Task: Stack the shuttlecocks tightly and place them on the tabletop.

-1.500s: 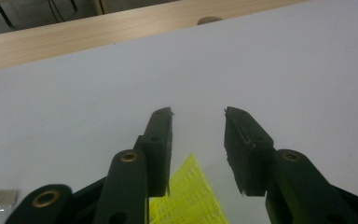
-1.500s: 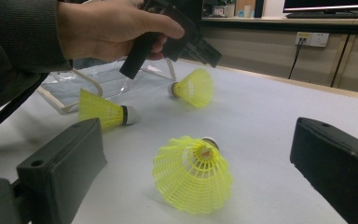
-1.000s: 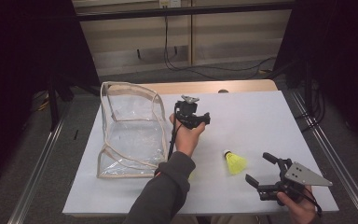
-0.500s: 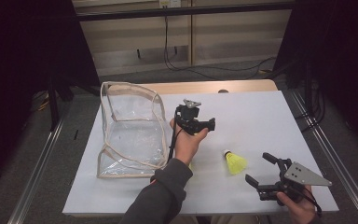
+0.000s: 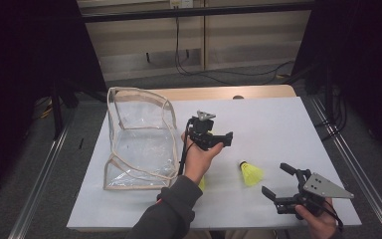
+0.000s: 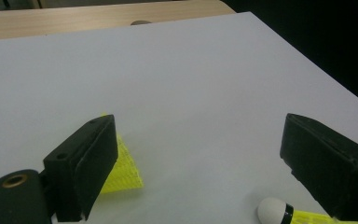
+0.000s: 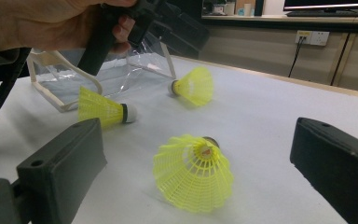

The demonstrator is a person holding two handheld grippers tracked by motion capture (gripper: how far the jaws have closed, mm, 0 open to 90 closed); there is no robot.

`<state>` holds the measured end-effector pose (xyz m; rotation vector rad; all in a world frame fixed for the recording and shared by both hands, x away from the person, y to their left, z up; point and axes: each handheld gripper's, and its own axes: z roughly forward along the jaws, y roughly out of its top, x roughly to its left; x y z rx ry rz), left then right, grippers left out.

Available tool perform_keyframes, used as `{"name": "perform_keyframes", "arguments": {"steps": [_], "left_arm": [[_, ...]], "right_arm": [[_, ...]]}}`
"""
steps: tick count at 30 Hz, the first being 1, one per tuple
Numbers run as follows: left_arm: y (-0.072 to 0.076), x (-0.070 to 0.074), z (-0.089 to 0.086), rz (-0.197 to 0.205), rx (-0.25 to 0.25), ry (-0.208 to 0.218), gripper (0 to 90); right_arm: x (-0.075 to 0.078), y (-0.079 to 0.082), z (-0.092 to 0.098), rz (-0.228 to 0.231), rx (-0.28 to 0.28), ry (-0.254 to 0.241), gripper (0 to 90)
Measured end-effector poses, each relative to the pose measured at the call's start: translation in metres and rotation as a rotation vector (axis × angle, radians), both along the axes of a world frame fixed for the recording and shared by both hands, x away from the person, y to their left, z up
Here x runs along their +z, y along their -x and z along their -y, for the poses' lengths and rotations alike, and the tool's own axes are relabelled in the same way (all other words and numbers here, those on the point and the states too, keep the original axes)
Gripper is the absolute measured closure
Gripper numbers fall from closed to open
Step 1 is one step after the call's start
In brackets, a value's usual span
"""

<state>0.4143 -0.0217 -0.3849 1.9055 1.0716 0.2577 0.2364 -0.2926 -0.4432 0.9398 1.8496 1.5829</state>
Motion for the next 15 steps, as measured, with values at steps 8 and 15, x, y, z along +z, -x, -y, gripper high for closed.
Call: {"name": "perform_keyframes", "arguments": {"steps": [8,15], "left_arm": [[0.007,-0.001,-0.003,-0.004,-0.022,0.014,10.9],[0.016,-0.004,-0.005,-0.007,-0.058,0.031,10.0]], "right_arm": [[0.000,0.000,0.000,0.002,0.001,-0.001,2.3],[0.000,0.000,0.000,-0.001,0.000,0.002,2.3]]}}
